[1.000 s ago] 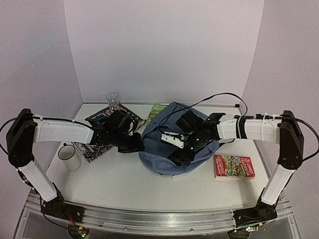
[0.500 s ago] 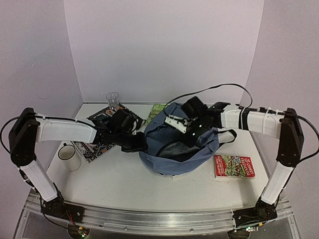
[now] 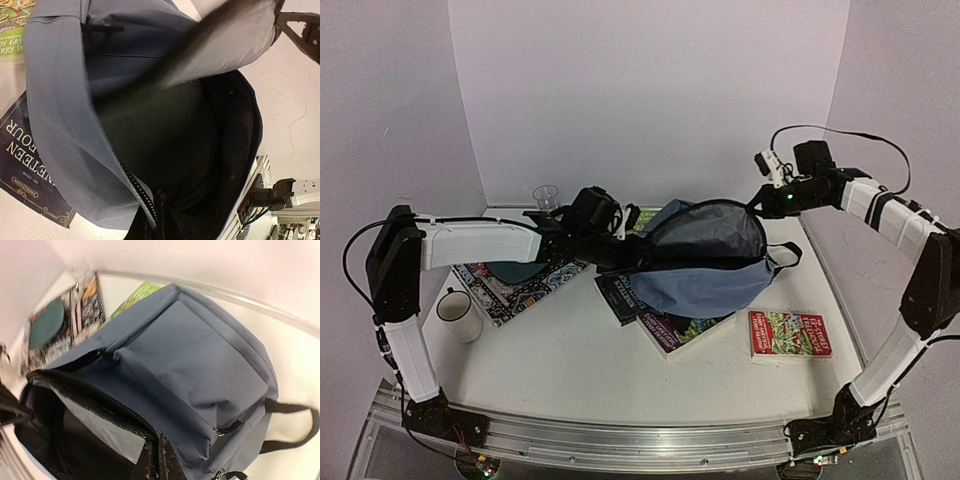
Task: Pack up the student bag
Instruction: Open the largest pocket of the student bag, then move the book to the center of the board.
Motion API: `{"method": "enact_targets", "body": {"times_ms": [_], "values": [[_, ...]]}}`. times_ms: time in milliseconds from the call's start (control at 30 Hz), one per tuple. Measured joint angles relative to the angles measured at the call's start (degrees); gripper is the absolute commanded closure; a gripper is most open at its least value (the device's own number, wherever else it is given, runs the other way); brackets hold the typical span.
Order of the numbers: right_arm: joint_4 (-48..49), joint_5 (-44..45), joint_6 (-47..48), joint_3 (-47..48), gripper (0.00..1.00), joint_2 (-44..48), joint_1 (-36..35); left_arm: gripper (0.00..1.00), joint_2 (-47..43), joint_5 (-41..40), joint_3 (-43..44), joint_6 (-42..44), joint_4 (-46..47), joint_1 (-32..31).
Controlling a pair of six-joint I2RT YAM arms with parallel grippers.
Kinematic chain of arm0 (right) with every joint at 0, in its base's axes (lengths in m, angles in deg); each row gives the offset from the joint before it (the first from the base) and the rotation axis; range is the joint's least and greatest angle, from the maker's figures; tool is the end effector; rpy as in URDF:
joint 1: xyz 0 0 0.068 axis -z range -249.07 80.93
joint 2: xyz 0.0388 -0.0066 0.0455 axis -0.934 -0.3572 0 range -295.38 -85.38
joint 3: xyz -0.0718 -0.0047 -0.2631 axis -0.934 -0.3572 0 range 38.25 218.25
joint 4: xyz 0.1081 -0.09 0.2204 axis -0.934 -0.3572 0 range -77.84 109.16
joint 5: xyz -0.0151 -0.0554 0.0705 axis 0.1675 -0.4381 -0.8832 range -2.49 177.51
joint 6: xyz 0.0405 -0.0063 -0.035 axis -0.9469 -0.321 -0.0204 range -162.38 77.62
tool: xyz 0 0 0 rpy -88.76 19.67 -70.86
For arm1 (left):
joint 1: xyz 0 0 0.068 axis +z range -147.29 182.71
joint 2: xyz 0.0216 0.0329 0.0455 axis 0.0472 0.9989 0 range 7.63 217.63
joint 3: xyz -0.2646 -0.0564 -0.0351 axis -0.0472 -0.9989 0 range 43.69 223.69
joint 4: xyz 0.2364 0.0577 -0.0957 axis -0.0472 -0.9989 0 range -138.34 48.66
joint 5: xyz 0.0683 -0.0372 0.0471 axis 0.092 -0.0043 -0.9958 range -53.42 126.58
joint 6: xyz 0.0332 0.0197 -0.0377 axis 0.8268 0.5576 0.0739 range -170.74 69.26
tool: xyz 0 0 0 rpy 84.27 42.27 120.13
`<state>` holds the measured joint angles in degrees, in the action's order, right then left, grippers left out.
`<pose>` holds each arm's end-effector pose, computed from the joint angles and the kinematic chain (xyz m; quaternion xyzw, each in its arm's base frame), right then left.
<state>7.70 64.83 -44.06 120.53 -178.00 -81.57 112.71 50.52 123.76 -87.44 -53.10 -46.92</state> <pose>0.3711 0.0964 0.3526 -0.1863 0.7979 0.2294 0.5254 0.2674 -0.3279 0.2542 0.1539 0.8757 -0.3833 0.2502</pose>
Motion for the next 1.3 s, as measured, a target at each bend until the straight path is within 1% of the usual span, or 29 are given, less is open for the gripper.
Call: {"method": "enact_targets", "body": {"times_ms": [67,100,133,200,267,367,500,633,767,833,900,1033,1133,1300], "values": [[1.2,-2.4,-4.0,-0.7,1.0,-0.3,3.8,0.98,0.8,0.7,0.4,0.5,0.1,0.0],[2.1,-3.9,-6.0,-1.2,1.0,-0.6,5.7,0.95,1.1,0.9,0.4,0.6,0.0,0.0],[2.8,-5.1,-7.7,-1.8,1.0,-1.0,7.1,0.89,1.5,1.1,0.4,0.7,0.0,0.0],[3.9,-6.6,-9.8,-3.1,1.0,-1.7,9.3,0.85,2.3,1.1,0.4,0.5,0.0,0.0],[4.7,-8.2,-11.2,-4.6,1.0,-2.1,9.9,0.85,3.0,1.0,0.4,0.1,-0.1,0.0],[5.4,-9.7,-12.6,-6.6,1.0,-2.1,9.3,0.9,3.9,1.0,0.4,-0.7,0.0,0.0],[6.7,-8.5,-14.5,-7.8,1.0,-2.9,9.1,0.9,5.5,1.0,0.4,-0.5,0.4,0.0],[8.1,-4.6,-16.3,-7.8,1.0,-7.8,10.8,0.9,7.9,1.6,0.4,0.6,1.1,-0.2],[8.1,-1.0,-17.4,-7.3,1.0,-13.3,13.4,0.87,8.4,2.2,0.4,2.3,1.8,-1.0],[7.8,0.5,-17.5,-5.9,1.0,-15.9,14.3,0.82,8.4,2.4,0.4,2.7,2.9,-1.6],[7.7,1.7,-17.3,-3.8,0.94,-18.0,14.9,0.71,8.3,2.4,0.3,3.0,3.9,-2.0],[7.6,1.9,-15.8,-0.7,0.73,-19.7,15.2,0.51,7.4,1.6,-0.8,3.7,4.8,-2.2],[7.8,1.2,-14.2,0.4,0.62,-19.7,15.2,0.41,6.1,0.5,-2.1,3.6,4.9,-1.6],[6.6,0.9,-11.6,-0.1,0.46,-17.8,15.2,0.29,2.9,-2.5,-4.5,3.8,4.0,0.8]]}}
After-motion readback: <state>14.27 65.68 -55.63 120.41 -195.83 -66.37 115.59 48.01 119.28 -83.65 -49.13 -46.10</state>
